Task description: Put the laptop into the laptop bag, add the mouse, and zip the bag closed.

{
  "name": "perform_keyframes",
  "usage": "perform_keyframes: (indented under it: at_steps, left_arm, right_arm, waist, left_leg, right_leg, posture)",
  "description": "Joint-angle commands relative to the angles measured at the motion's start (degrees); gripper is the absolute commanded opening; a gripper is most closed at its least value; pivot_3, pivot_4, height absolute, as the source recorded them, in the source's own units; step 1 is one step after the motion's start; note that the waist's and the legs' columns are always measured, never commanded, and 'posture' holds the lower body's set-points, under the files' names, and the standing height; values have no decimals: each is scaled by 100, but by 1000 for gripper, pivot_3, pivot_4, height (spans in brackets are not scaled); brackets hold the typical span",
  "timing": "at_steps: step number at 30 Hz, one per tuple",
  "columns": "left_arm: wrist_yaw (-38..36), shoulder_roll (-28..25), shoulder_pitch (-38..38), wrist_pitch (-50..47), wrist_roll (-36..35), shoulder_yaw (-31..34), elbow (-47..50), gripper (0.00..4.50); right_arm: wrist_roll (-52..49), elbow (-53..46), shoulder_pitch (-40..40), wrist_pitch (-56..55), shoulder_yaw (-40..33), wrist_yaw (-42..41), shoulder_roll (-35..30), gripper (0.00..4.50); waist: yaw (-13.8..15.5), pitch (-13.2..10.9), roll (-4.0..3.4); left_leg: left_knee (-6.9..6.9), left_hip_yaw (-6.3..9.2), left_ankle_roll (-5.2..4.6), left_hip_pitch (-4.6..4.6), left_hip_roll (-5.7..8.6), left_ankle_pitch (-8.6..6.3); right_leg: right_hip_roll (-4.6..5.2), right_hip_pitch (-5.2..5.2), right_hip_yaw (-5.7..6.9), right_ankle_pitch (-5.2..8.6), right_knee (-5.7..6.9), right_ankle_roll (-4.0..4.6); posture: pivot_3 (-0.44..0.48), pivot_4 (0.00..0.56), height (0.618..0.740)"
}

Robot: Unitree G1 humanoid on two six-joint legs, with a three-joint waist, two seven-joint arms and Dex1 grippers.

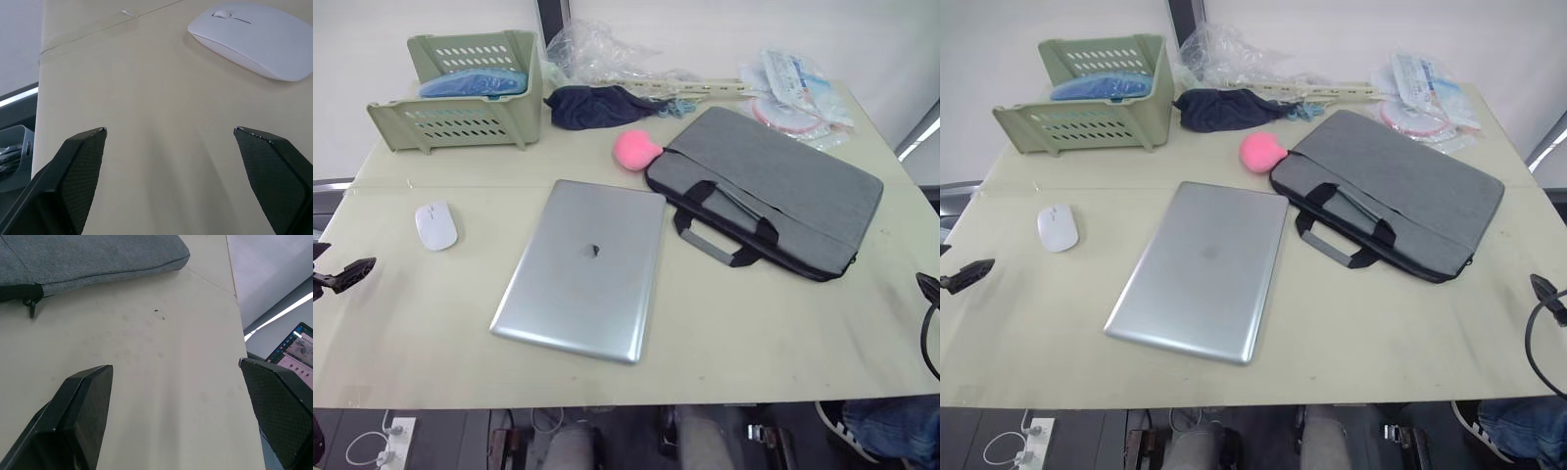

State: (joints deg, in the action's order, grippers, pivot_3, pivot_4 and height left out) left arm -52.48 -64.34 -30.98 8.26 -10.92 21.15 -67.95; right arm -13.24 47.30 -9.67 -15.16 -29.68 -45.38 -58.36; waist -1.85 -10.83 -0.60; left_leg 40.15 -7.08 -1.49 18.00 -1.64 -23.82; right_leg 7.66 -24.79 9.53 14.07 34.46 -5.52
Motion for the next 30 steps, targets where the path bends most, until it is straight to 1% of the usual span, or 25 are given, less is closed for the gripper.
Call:
perform_keyframes:
  at_steps: [1,8,16,20,24,28,30]
  left_arm:
    - [-53,-135,10,45,-27,48,111,4462]
    - [-88,-161,74,70,-75,125,90,4462]
    - [-426,-205,26,-61,-72,90,90,4462]
    - [-535,-202,31,-122,-84,104,104,4462]
    - [-633,-220,52,-168,-72,96,122,4462]
    - [-900,-265,87,-312,-127,128,146,4462]
    - [-904,-303,72,-354,-139,160,161,4462]
  right_arm:
    - [-61,1,-55,-93,-140,10,-272,4500]
    - [-67,57,-55,-93,-114,-76,-293,4500]
    - [-117,3,9,88,-40,-599,-423,4500]
    - [-134,-117,165,156,-28,-878,-468,4500]
    - [-64,-212,295,76,-30,-912,-535,4500]
    - [63,-220,383,-126,-15,-891,-654,4500]
    - [-77,-213,330,-33,-100,-1044,-714,4500]
  waist:
    - [-1,0,0]
    - [1,0,0]
    - [-3,0,0]
    - [3,0,0]
    - [0,0,0]
    - [-7,0,0]
    - [-9,0,0]
  left_leg:
    - [0,0,0,0,0,0]
    - [0,-1,0,0,-1,0]
    - [0,-4,0,0,1,0]
    - [0,-3,0,-1,1,0]
    - [0,-4,0,0,2,0]
    - [0,-6,0,0,1,0]
    - [0,-8,0,0,1,0]
  right_leg:
    - [0,0,0,0,0,0]
    - [0,0,-2,0,0,0]
    - [0,-1,-3,0,0,0]
    - [-2,-1,-2,0,0,0]
    - [-1,-1,-3,0,0,0]
    - [-2,-1,-5,0,1,0]
    - [-2,-1,-6,0,1,0]
  posture:
    - [0,150,740]
    - [0,150,740]
    - [0,150,740]
    - [0,150,740]
    - [0,150,740]
    - [0,150,740]
    - [0,150,740]
